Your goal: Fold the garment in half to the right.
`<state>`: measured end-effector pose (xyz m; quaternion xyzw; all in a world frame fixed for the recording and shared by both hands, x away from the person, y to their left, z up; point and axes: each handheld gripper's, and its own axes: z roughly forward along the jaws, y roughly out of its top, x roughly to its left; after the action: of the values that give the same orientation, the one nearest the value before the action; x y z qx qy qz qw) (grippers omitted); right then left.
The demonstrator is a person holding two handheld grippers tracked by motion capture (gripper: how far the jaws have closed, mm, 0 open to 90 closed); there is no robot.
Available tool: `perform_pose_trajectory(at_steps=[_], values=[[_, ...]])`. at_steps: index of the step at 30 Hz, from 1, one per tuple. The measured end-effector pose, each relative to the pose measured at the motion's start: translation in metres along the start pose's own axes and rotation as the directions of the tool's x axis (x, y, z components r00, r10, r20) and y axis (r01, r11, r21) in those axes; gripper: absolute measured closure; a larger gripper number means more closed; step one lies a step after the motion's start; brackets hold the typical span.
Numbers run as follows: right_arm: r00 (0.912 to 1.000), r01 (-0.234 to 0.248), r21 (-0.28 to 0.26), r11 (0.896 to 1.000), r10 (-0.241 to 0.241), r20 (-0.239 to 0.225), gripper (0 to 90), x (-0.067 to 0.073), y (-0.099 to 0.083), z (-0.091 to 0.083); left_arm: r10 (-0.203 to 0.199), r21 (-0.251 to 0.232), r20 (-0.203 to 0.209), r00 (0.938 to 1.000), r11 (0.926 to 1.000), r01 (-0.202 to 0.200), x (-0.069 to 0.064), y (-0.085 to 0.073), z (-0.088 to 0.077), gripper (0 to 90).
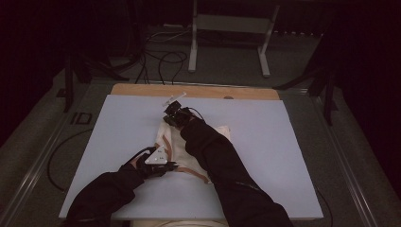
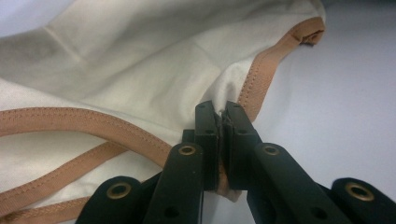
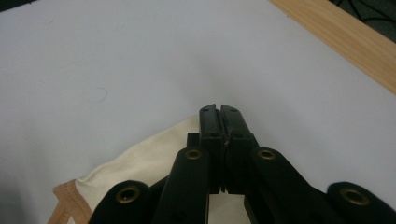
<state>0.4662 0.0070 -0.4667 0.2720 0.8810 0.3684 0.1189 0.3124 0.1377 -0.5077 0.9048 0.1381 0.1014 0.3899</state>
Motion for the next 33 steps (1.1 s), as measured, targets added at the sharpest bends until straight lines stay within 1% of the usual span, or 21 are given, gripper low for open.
perform_pose_trajectory(at_steps=[1,4,7,15,18,19,21,25,28,30,32,33], values=[[1.0000,-0.002,-0.004,1.000,0.002,-0.001,89.3,-0.001,0.000,-0.002,0.009,0.001,-0.003,1.0000,1.0000,-0.009,0.000,0.001,0.000,87.1],[1.0000,0.005,-0.012,1.000,-0.005,0.002,89.4,-0.002,0.000,-0.007,0.014,-0.002,-0.003,0.9999,0.9999,-0.014,0.000,0.004,-0.002,87.1],[1.0000,0.002,-0.019,1.000,-0.002,0.008,89.3,-0.003,0.000,-0.013,0.030,0.003,-0.005,0.9995,0.9995,-0.030,-0.001,0.007,-0.003,87.1],[0.9999,0.007,-0.038,0.999,-0.007,0.014,89.3,-0.006,0.000,-0.030,0.047,0.002,-0.004,0.9989,0.9989,-0.047,-0.003,0.014,-0.005,87.2],[0.9999,0.002,-0.049,0.999,-0.002,0.013,89.3,-0.008,-0.002,-0.037,0.069,0.005,-0.008,0.9976,0.9976,-0.069,-0.005,0.019,-0.006,87.1],[0.9999,-0.001,-0.049,0.999,0.001,0.013,89.3,-0.008,-0.002,-0.039,0.071,0.001,-0.003,0.9975,0.9975,-0.071,-0.005,0.021,-0.007,87.1],[0.9998,0.001,-0.052,0.999,0.000,0.018,89.3,-0.009,-0.004,-0.043,0.082,0.006,-0.007,0.9966,0.9966,-0.082,-0.006,0.024,-0.007,87.1],[0.9995,-0.015,-0.066,0.998,0.016,0.025,89.3,-0.012,-0.007,-0.053,0.101,0.017,-0.007,0.9948,0.9947,-0.101,-0.009,0.028,-0.008,87.1],[0.9994,-0.011,-0.074,0.997,0.014,0.031,89.3,-0.014,-0.009,-0.059,0.113,0.020,-0.008,0.9936,0.9934,-0.113,-0.009,0.031,-0.007,87.1],[0.9993,-0.016,-0.090,0.996,0.019,0.033,89.3,-0.016,-0.013,-0.068,0.121,0.025,-0.008,0.9926,0.9923,-0.121,-0.010,0.033,-0.007,87.1],[0.9991,-0.008,-0.093,0.996,0.012,0.041,89.3,-0.018,-0.016,-0.073,0.124,0.024,-0.004,0.9923,0.9920,-0.124,-0.011,0.035,-0.006,87.1],[0.9990,-0.008,-0.095,0.995,0.012,0.044,89.3,-0.019,-0.017,-0.076,0.136,0.028,-0.005,0.9907,0.9904,-0.136,-0.011,0.036,-0.006,87.0]])
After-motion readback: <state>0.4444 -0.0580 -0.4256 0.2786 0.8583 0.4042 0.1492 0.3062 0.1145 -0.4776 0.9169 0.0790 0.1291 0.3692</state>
